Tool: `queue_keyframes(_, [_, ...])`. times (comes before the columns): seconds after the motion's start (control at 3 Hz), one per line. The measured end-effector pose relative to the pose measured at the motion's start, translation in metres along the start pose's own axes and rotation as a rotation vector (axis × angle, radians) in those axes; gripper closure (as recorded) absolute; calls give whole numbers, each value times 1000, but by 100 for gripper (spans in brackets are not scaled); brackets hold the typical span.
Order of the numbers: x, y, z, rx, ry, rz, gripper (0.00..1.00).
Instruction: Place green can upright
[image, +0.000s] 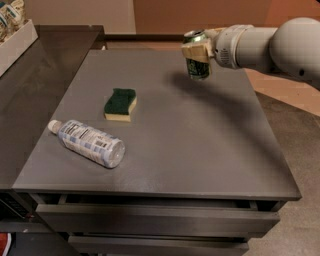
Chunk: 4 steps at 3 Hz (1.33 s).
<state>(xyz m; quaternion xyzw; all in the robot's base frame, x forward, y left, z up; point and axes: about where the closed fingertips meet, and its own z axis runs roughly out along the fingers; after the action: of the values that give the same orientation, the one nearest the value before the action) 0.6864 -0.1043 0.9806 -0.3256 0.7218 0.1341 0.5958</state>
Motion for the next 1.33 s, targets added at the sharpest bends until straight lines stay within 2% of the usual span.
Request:
queue_keyframes(0.33, [-15, -8, 2, 11, -142, -9, 100])
queue_keyframes(0.67, [-15, -11, -1, 11, -221, 4, 100])
queue_keyframes(1.0, [-8, -11, -4, 10, -258, 29, 100])
queue_keyframes(1.33, [2, -13, -8, 15, -262, 60, 100])
